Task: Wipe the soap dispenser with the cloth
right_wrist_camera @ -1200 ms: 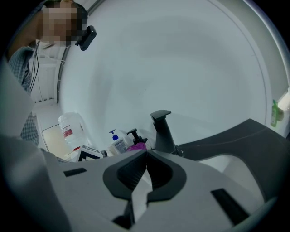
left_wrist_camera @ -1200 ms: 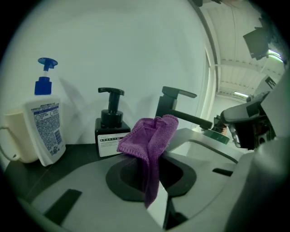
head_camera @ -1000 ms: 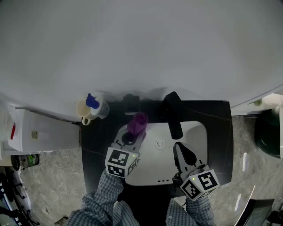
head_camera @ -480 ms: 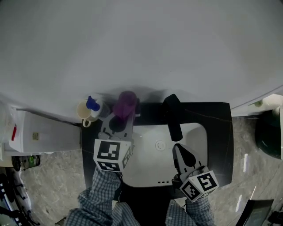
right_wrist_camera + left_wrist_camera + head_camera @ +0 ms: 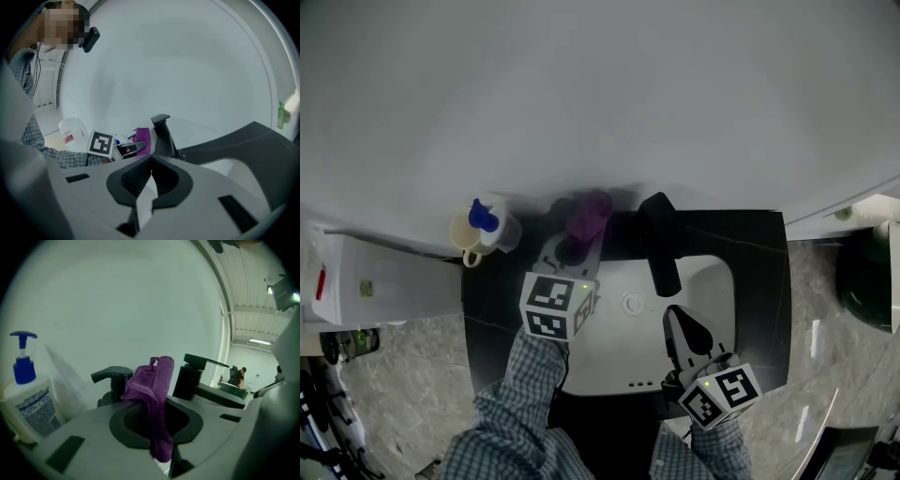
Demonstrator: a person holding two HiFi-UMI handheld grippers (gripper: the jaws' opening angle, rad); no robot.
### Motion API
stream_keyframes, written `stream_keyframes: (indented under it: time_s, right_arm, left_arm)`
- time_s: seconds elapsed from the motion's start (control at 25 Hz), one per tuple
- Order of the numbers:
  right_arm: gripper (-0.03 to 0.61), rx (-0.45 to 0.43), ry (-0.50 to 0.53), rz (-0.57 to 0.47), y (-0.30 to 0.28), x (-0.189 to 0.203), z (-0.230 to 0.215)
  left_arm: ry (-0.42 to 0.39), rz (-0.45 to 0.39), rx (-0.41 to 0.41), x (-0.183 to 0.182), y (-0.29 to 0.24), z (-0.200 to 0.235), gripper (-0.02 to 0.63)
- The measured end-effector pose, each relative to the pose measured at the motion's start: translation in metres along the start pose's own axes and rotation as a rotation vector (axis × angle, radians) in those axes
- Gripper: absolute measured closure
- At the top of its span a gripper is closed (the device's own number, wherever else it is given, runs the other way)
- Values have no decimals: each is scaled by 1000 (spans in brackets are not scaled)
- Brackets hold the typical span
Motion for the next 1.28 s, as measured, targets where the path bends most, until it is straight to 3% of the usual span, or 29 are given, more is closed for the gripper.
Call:
stream_keyframes:
  time_s: [0.32, 0.56, 0.84, 1.28]
  right_arm:
    - [560, 16, -12, 2, 3, 6, -4]
    - [560, 9, -9, 6, 1, 9, 0]
    - [560, -4, 21, 5, -1, 8, 14]
    - [560, -33, 66, -28, 2, 8, 56]
  left_arm:
    - [-17, -34, 82, 9, -11, -9, 557]
    - [-13, -5, 103, 27, 6, -14, 557]
    - [-32, -24, 95, 31, 48, -10, 557]
    - [18, -47, 71, 28, 131, 4, 557]
Point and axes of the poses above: the fingertips, and each gripper's own axes: y backward along the fingers, z to its left, x out of its underside, the point moved 5 cm from there along y, backward along the fingers, and after that the axes turned 9 degrees about -y, right-handed, at the moved point
